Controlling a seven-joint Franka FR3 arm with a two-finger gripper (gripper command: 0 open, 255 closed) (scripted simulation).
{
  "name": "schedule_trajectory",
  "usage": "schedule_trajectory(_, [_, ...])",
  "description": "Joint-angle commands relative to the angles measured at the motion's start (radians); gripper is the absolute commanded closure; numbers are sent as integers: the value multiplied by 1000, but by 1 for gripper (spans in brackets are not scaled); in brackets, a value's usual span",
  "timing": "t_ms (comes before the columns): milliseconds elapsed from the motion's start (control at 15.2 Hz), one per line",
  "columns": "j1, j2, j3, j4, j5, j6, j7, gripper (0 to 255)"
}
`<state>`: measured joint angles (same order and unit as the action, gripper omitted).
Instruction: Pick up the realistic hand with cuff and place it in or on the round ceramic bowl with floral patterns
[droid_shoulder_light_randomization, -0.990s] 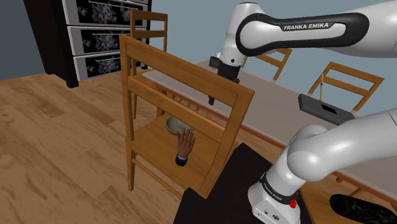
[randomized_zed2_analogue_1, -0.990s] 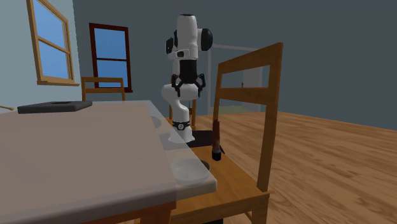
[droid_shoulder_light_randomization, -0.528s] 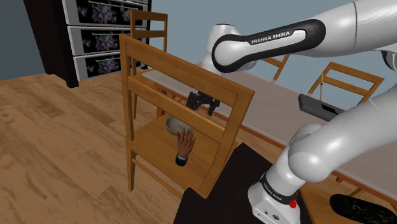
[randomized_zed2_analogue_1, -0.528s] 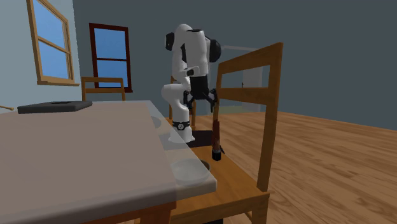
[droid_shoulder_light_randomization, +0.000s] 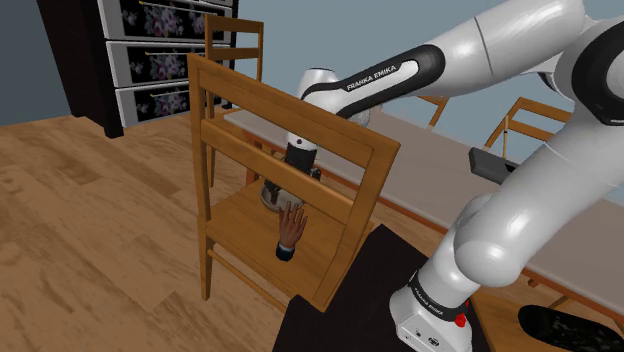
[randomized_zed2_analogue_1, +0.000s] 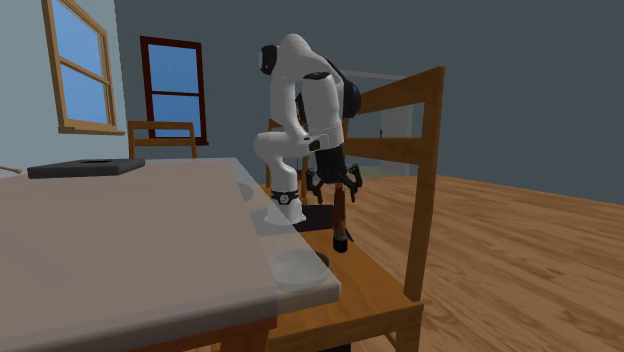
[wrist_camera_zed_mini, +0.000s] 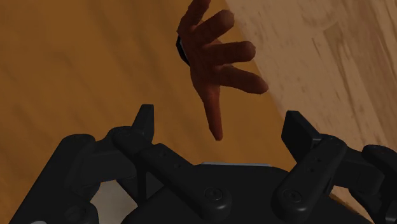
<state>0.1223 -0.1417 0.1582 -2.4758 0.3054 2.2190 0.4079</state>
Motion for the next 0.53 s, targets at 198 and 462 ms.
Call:
schedule_trajectory(198, [10,59,11,-23,20,83,-6,0])
schedule_trajectory(462, [15,84,16,-36,28,121,-10,0])
